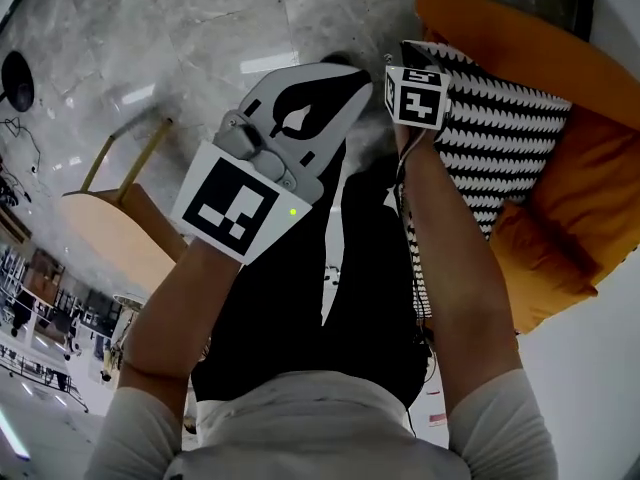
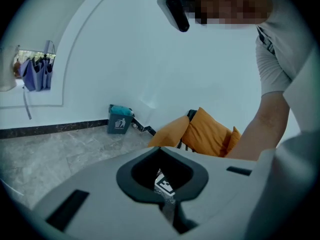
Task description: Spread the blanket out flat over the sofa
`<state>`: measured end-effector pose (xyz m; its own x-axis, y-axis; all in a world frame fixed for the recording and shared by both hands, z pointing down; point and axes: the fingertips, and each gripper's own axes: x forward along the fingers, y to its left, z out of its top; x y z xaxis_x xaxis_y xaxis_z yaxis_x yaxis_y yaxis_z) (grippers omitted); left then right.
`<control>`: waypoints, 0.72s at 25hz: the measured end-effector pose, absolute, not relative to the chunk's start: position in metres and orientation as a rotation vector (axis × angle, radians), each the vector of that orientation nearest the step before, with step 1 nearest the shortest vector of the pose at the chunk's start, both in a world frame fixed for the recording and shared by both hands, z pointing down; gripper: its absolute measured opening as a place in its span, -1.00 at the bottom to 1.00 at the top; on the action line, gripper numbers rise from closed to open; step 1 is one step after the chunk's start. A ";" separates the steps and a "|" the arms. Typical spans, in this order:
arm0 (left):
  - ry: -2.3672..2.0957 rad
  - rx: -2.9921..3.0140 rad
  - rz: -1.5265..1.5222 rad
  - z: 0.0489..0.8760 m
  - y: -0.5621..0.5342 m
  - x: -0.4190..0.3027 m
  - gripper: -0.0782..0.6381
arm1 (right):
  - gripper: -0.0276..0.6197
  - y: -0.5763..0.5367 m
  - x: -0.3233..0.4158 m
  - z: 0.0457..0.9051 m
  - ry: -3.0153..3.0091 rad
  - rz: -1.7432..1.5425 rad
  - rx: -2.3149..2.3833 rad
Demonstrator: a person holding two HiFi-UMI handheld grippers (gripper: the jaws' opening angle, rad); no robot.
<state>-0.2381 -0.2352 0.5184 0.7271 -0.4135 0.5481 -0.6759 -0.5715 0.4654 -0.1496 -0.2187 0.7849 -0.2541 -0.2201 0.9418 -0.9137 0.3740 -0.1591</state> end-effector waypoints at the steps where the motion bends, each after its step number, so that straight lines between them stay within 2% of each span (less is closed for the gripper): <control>1: -0.819 2.256 0.506 0.522 -0.234 -0.236 -0.76 | -0.82 -0.219 -0.146 0.791 -1.701 0.944 1.004; 11: -0.834 2.214 0.470 0.525 -0.218 -0.239 -0.76 | -0.79 -0.218 -0.146 0.808 -1.694 0.953 0.963; 13: -0.842 2.217 0.467 0.513 -0.217 -0.238 -0.76 | -0.54 -0.218 -0.158 0.793 -1.741 0.965 0.943; 18: -0.881 2.252 0.449 0.469 -0.208 -0.218 -0.76 | -0.51 -0.216 -0.174 0.717 -1.904 0.921 0.909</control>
<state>-0.2184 -0.2077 0.4686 0.7131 -0.4674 0.5225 -0.6975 -0.5482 0.4615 -0.1738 -0.2156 0.7169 -0.4078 -0.2468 0.8791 -0.8424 0.4732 -0.2579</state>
